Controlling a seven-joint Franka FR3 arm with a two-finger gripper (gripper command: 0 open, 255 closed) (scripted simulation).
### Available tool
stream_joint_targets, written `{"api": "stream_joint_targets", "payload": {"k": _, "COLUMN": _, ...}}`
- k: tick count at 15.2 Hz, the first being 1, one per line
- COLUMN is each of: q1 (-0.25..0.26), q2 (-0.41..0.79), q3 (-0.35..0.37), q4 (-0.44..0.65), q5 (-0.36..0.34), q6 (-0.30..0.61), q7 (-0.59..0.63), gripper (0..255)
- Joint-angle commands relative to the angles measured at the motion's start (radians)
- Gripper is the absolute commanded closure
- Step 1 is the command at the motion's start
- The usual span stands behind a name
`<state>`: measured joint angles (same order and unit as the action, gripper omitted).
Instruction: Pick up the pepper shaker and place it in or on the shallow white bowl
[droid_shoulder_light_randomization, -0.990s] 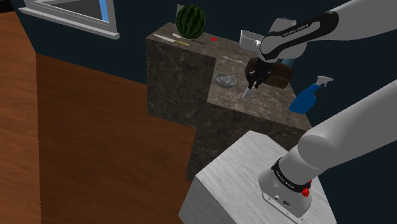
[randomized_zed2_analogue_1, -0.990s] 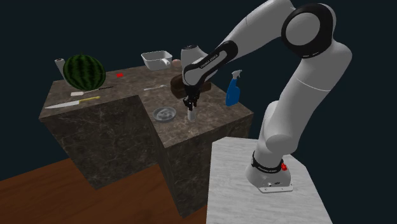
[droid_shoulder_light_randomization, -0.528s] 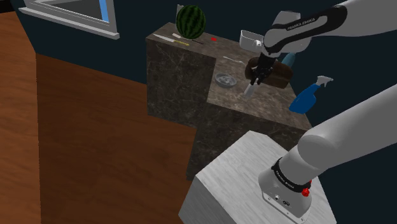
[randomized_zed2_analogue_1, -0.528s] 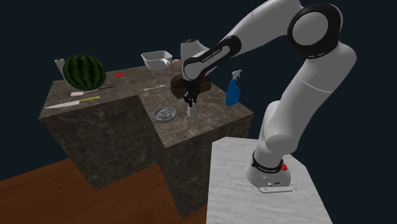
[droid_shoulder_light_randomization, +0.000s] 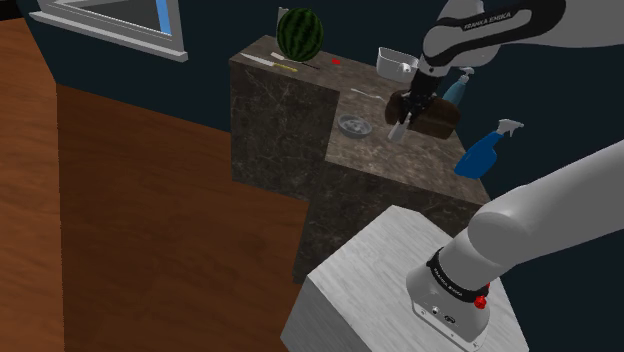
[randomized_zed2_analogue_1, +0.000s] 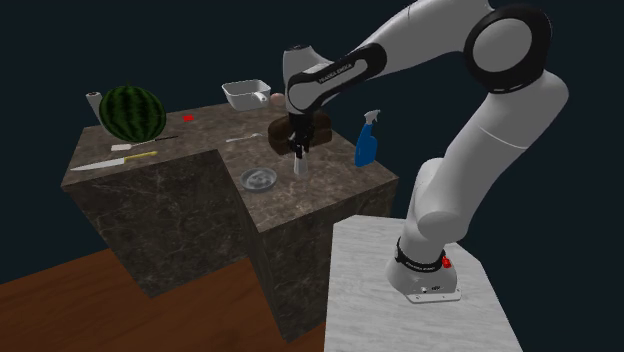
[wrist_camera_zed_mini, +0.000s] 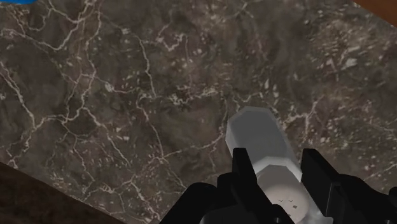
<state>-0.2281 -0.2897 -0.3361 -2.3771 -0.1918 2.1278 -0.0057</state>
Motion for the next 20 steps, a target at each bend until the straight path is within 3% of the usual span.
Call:
{"api": "stream_joint_targets", "payload": {"k": 1, "q1": 0.001, "q2": -0.014, "q3": 0.005, "q4": 0.018, "q5": 0.0, "q6": -0.032, "q7": 0.001, "gripper": 255}}
{"api": "stream_joint_targets", "payload": {"k": 10, "q1": 0.003, "q2": -0.047, "q3": 0.017, "q4": 0.099, "q5": 0.003, "q6": -0.146, "q7": -0.003, "gripper": 255}}
{"api": "stream_joint_targets", "payload": {"k": 20, "q1": 0.078, "q2": 0.268, "q3": 0.07, "q4": 0.495, "q5": 0.11, "q6": -0.245, "q7": 0.061, "gripper": 255}}
